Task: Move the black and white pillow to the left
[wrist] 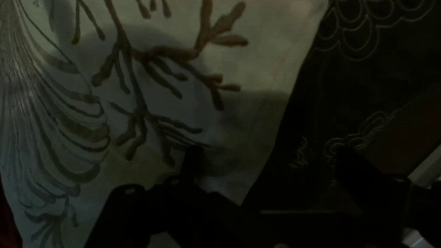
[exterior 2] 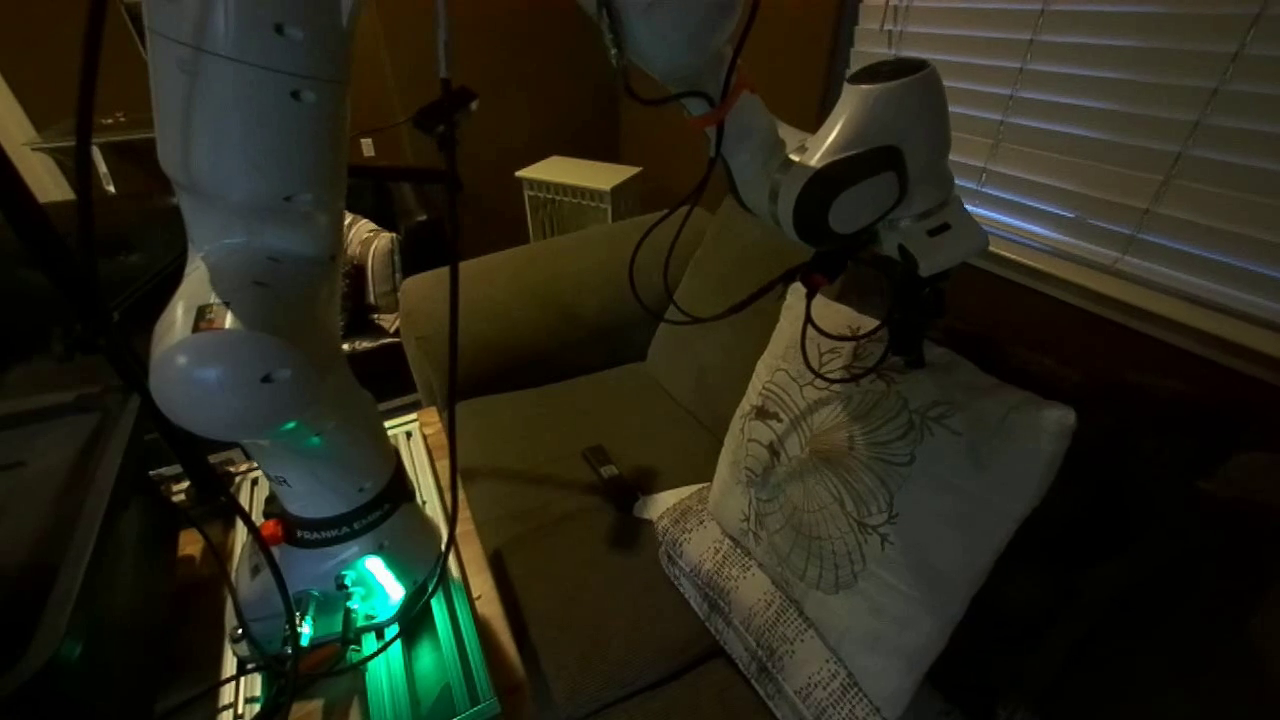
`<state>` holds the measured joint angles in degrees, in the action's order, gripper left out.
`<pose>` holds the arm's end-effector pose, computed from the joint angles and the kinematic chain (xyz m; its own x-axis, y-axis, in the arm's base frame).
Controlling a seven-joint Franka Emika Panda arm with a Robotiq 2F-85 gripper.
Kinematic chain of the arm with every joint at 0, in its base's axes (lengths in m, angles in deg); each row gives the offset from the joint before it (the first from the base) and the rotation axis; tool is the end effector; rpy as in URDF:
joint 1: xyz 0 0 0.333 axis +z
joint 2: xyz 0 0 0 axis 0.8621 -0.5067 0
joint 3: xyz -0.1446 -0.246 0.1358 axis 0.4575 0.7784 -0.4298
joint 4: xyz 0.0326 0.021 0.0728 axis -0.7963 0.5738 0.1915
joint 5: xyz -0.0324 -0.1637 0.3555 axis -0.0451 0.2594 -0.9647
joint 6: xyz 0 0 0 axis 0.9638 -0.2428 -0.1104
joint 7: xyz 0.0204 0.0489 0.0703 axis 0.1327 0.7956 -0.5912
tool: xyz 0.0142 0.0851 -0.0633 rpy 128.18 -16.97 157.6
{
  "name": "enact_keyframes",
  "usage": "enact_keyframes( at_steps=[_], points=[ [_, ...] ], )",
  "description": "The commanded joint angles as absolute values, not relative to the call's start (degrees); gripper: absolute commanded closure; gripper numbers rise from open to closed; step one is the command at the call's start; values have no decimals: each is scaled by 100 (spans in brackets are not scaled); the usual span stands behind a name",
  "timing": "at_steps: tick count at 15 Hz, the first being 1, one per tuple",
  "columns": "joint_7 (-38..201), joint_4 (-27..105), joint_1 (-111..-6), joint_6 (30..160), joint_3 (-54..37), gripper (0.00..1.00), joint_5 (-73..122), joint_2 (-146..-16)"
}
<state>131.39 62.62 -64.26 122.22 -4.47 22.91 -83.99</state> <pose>0.6235 -0.1321 0.3325 0.3498 -0.8863 0.3036 -0.8341 -0.4422 -0.3298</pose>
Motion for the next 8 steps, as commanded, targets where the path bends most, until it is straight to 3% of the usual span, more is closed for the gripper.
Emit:
enact_keyframes(
  at_steps=[1, 8],
  points=[
    [12810, 5710, -6325, 12004, -364, 0, 2020, -8803],
    [12391, 5257, -6367, 11783, -467, 0, 1696, -9287]
  ],
)
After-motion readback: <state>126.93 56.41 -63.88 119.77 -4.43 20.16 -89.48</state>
